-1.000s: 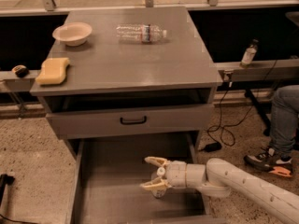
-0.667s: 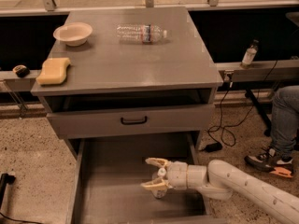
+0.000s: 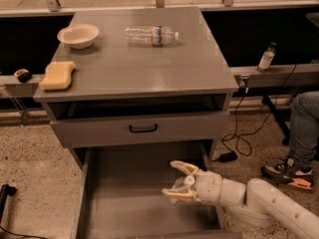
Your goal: Pick blue plastic bottle from middle drawer and place on counter
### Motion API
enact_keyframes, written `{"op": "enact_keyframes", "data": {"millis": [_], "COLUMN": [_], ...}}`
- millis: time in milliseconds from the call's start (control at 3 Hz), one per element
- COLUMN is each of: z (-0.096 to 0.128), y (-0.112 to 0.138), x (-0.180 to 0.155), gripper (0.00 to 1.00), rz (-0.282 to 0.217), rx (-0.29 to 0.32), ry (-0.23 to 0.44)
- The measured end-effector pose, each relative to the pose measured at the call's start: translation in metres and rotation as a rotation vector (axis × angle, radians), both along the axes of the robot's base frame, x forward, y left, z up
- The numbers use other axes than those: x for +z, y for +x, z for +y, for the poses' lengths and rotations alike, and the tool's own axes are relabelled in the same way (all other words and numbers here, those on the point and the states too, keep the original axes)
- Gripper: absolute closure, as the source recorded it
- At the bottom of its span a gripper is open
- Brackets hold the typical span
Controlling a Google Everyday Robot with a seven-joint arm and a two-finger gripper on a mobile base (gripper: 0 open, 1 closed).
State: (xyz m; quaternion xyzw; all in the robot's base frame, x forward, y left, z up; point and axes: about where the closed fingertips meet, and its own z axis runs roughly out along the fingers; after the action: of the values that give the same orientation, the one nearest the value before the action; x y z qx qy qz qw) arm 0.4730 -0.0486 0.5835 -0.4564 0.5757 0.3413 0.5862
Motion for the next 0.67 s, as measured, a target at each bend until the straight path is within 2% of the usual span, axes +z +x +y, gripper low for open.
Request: {"op": "enact_keyframes", "data": {"millis": [333, 667], "z": [-0.02, -0.071], "y": [-0.018, -0.017], "x": [0.057, 0.13], "gripper": [1.0, 1.0], "rz": [-0.039, -0.03], "rx": [-0.022, 0.008], "ry": [0.0, -0.106]}}
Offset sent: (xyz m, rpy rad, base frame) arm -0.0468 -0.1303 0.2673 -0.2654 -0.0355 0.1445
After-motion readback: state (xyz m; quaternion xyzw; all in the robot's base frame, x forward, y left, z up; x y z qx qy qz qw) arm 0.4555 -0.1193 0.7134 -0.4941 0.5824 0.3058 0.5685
